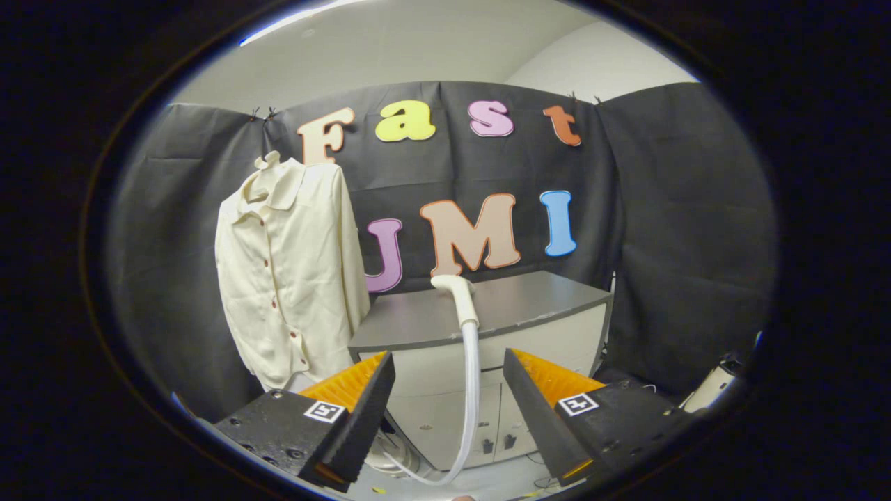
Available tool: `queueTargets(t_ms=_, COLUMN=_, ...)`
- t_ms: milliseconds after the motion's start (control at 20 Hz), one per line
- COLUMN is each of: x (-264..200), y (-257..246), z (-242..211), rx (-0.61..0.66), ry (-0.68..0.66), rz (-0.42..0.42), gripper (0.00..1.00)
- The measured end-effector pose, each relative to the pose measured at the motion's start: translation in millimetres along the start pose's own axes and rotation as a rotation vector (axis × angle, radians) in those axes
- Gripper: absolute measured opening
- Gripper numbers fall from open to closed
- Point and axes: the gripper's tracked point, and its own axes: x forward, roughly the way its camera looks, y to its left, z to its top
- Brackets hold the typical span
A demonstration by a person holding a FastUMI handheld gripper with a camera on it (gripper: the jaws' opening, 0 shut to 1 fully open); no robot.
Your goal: Iron the clothes twice with a garment steamer, once on the left side and once on the right side.
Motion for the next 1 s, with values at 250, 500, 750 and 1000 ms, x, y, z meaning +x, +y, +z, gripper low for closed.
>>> queueTargets(t_ms=250, x=29, y=4, z=6, rx=-0.013, ry=0.02, rz=0.038, gripper=0.96)
queueTargets(t_ms=500, x=77, y=0, z=22, rx=-0.041, ry=0.04, rz=0.063, gripper=0.96)
queueTargets(t_ms=750, x=139, y=-14, z=40, rx=-0.051, ry=0.085, rz=0.066, gripper=0.96)
queueTargets(t_ms=1000, x=204, y=-20, z=65, rx=-0.075, ry=0.163, rz=0.068, gripper=0.96)
